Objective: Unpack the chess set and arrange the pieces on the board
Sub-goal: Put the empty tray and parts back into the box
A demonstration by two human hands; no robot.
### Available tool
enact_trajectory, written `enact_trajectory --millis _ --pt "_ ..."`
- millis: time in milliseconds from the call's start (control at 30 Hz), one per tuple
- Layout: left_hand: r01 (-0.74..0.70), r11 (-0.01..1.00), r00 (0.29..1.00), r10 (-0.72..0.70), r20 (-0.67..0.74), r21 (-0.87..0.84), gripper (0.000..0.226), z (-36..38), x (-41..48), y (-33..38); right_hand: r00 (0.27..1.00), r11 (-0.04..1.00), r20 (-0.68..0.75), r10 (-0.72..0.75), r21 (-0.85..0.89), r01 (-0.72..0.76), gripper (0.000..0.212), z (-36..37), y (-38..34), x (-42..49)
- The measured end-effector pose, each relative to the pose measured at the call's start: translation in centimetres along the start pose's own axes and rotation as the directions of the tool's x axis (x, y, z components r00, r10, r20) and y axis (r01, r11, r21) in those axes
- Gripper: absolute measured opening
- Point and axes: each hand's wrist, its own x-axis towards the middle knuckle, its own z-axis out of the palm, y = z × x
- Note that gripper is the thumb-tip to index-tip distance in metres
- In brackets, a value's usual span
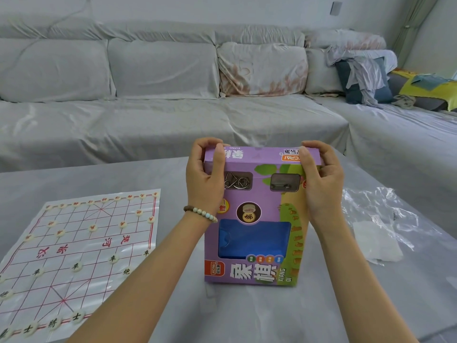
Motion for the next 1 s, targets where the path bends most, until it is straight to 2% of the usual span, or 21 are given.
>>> enact_trajectory --millis 133,533,700,833,933,1000 --pt "-0.012 1.000 0.999 0.011 0.034 0.022 0.017 0.2 -0.1 0.0 0.999 0.997 -0.027 -0.044 -0.067 0.042 0.010 0.3 0.3 0.1" --pt "-0.069 0.990 0.997 0.064 0.049 0.119 0.012 -0.3 0.1 -1.0 0.997 0.989 -0.048 -0.063 -0.140 0.056 0.015 0.3 0.6 -0.4" --pt "-0.127 0.990 0.992 0.125 0.029 0.062 0.011 -0.6 -0.2 -0.6 0.992 0.985 -0.048 -0.119 -0.130 0.112 0.009 0.2 0.6 -0.7" --pt "-0.106 0.992 0.993 0.101 0.066 0.069 0.012 -0.7 0.0 -0.4 0.991 0.985 -0.041 -0.130 -0.122 0.124 0.010 0.3 0.6 -0.6" --pt "-0.083 0.991 0.992 0.072 0.100 0.108 0.022 -0.7 0.1 -0.6 0.990 0.981 -0.044 -0.135 -0.143 0.128 0.010 0.3 0.9 -0.5" --pt "-0.117 0.981 0.988 0.099 0.122 0.151 0.026 -0.8 0.3 -0.7 0.988 0.978 -0.051 -0.148 -0.155 0.138 0.008 0.3 1.0 -0.4"
